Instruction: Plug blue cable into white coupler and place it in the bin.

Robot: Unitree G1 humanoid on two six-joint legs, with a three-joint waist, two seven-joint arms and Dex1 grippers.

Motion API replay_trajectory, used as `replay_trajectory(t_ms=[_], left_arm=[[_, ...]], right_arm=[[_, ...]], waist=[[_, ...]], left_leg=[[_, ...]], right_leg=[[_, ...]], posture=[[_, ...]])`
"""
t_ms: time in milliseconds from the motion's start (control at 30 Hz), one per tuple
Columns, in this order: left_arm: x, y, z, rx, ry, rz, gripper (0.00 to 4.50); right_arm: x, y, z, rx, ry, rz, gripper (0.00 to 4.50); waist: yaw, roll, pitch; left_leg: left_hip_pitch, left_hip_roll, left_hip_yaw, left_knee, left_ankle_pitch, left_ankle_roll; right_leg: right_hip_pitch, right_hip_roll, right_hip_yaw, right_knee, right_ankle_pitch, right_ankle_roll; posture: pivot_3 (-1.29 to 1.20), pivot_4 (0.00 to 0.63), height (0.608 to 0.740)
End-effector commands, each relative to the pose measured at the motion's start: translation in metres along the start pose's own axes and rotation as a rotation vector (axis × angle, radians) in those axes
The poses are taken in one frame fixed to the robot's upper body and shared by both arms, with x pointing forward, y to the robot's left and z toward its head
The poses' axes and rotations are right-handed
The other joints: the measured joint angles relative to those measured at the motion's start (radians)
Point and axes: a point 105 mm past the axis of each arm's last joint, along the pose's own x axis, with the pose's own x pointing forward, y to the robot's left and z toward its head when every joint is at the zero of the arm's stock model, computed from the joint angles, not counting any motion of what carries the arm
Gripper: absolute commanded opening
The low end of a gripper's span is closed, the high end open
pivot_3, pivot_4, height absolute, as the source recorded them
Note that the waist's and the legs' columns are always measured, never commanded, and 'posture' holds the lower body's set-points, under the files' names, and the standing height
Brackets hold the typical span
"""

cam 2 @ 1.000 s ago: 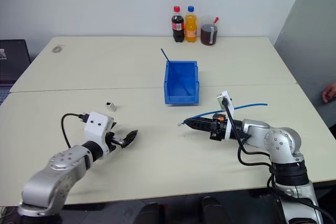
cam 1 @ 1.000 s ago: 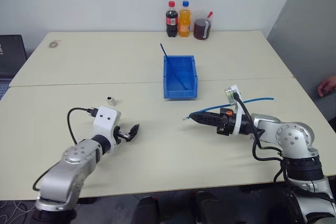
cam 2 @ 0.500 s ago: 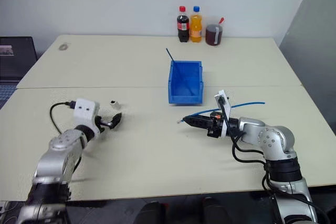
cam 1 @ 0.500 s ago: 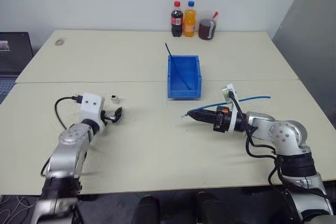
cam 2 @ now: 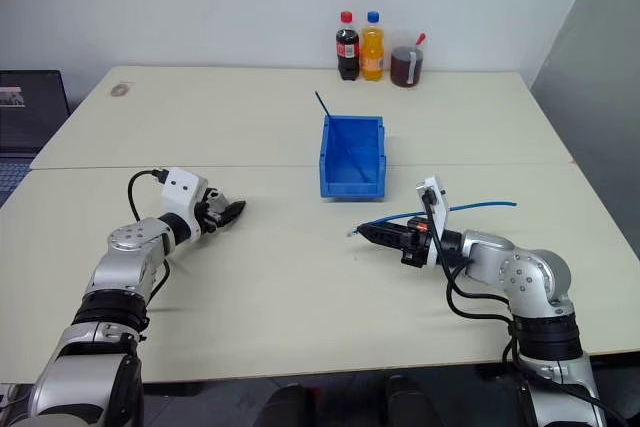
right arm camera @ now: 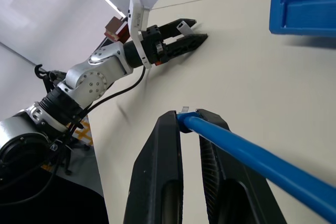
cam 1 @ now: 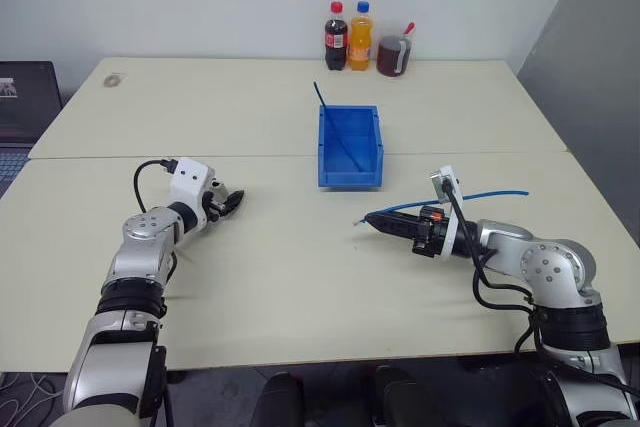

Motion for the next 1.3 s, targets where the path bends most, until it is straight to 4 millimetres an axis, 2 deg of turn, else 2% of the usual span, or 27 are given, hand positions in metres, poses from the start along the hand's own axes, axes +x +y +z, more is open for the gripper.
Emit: replay_trajectory(t_ms=[33,300,567,600,667,800,933,967,1100,1300], left_arm=[[-0.005,-0.001,-0.015,-0.003,0.059,0.012,2.62],[-0.017,0.006,-0.023,-0.028,0.084,0.073,0.88],[-0.019,0.002,-0.019,-0.042,0.073,0.059,0.8],[-0.018,-0.003,-0.015,-0.039,0.057,0.025,0.8],[-0.018,-0.049,0.01,0.053,-0.01,-0.25,0.8],[-0.03,-0.122,0.035,0.218,-0.076,-0.659,0.8],[-0.034,-0.167,0.043,0.297,-0.124,-0.905,0.8],[-0.034,-0.173,0.044,0.298,-0.134,-0.943,0.8],[-0.033,-0.192,0.038,0.328,-0.135,-1.07,0.8],[-0.026,-0.192,0.026,0.369,-0.115,-1.135,0.8]], right_arm=[[-0.004,0.01,0.012,-0.035,-0.048,0.023,0.18],[-0.004,0.008,0.014,-0.035,-0.054,0.012,0.18],[-0.002,0.007,0.015,-0.038,-0.051,0.018,0.18],[-0.002,0.007,0.015,-0.042,-0.049,0.018,0.18],[-0.001,0.008,0.017,-0.112,-0.015,0.013,0.18],[0.007,0.011,0.024,-0.295,0.059,0.015,0.18],[0.025,0.018,0.037,-0.461,0.099,0.043,0.18],[0.028,0.019,0.037,-0.499,0.115,0.052,0.18],[0.036,0.019,0.015,-0.638,0.224,0.095,0.18],[0.042,0.014,-0.004,-0.748,0.311,0.133,0.18]], waist=[[-0.001,0.0,0.0],[-0.013,0.0,0.0],[-0.025,0.0,0.0],[-0.025,0.0,0.0],[-0.026,0.0,0.0],[-0.015,0.001,0.001],[-0.009,0.001,0.001],[-0.008,0.001,0.001],[-0.008,0.001,0.001],[-0.007,0.001,0.001]], left_leg=[[0.0,0.0,0.0,0.0,0.0,0.0],[0.004,0.001,0.001,-0.001,0.0,0.0],[0.004,0.001,0.002,-0.001,0.0,0.0],[0.004,0.001,0.002,-0.001,0.0,0.0],[0.004,0.001,0.002,-0.002,0.0,0.0],[0.003,0.0,0.004,-0.002,0.0,0.0],[0.002,0.0,0.003,-0.001,0.0,0.0],[0.002,0.0,0.003,-0.001,0.0,0.0],[0.002,0.0,0.003,-0.001,0.0,0.0],[-0.005,0.0,0.003,0.001,0.0,0.0]], right_leg=[[0.0,0.0,0.0,0.0,0.0,0.0],[0.002,0.001,0.001,0.001,0.0,0.0],[0.002,0.001,0.002,0.001,0.0,0.0],[0.002,0.001,0.002,0.0,0.0,0.0],[0.002,0.001,0.002,0.0,0.0,0.0],[0.001,0.0,0.002,-0.001,0.0,0.0],[0.0,0.001,0.002,-0.001,0.0,0.0],[0.0,0.001,0.002,-0.001,0.0,0.0],[0.0,0.002,0.002,-0.001,0.0,0.0],[-0.007,0.002,0.002,0.0,0.0,-0.001]], posture=[[0.0,0.15,0.74],[0.0,0.15,0.74],[0.0,0.15,0.74],[0.0,0.15,0.74],[0.0,0.15,0.74],[0.0,0.15,0.74],[0.0,0.15,0.74],[0.0,0.15,0.74],[0.0,0.15,0.74],[0.0,0.15,0.74]])
